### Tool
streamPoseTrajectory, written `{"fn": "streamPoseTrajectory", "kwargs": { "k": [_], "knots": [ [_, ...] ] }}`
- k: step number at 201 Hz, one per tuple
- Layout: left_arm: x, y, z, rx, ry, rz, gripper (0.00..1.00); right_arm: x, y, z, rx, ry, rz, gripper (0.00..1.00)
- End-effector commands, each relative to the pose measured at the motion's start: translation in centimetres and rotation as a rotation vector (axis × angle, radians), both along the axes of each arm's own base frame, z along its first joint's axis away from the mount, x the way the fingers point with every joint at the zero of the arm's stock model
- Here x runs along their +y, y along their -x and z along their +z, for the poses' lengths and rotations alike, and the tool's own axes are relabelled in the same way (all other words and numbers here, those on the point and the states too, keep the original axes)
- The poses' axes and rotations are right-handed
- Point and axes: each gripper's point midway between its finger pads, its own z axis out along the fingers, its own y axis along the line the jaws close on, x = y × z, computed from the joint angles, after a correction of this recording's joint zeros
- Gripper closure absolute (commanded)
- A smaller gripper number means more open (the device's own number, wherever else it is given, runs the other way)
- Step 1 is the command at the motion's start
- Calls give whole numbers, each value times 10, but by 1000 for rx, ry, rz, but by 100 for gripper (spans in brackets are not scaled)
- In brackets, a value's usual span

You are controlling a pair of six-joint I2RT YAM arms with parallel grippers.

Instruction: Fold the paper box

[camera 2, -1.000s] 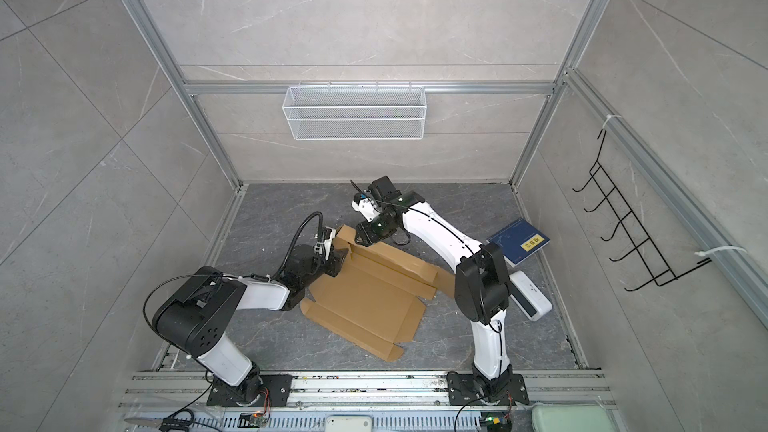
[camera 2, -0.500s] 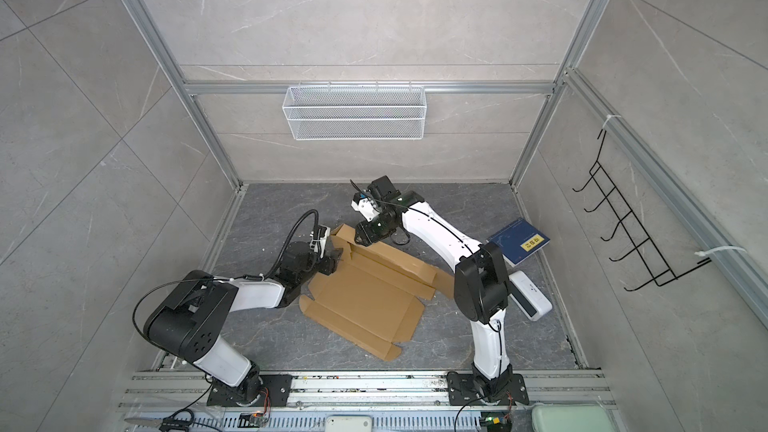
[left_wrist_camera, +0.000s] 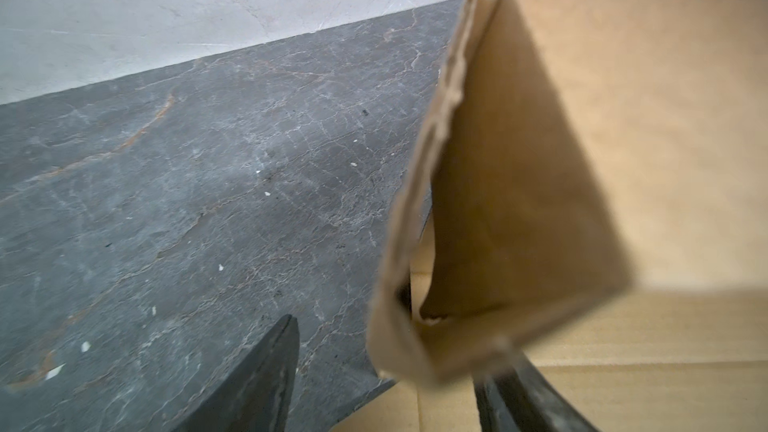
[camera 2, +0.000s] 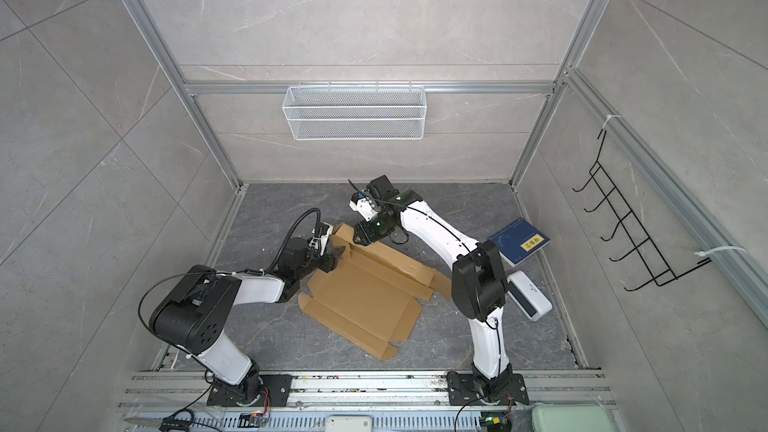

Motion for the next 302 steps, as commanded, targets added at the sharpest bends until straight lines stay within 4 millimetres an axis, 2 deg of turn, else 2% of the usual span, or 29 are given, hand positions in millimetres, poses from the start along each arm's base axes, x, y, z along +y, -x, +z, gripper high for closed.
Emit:
{"fn": "streamPoseTrajectory", "kwargs": {
  "k": [1,47,71,100,140,187,224,255,302],
  "knots": [
    [-13,-15,35,-142,43,-88,37,-14,15,-42,103,125,17,46],
    [-14,-20,41,-228,-2,-117,34,-16,14,-44,109,128,20,46],
    [-7,-20,46,-221,10,-148,34,-18,13,-45,113,127,20,46],
    [-13,-18,48,-193,23,-236,34,-18,11,-46,119,124,20,47],
    [-12,-25,46,-177,41,-270,35,-18,11,-46,124,126,21,47],
    [-22,-27,38,-151,85,-319,43,-18,10,-47,128,128,23,47],
    [-21,-26,43,-179,85,-315,49,-19,9,-47,130,131,22,47],
    [-26,-25,38,-167,89,-324,58,-19,6,-45,128,128,21,47],
    [-21,-30,38,-186,84,-254,71,-18,4,-43,124,126,18,48]
  ]
}}
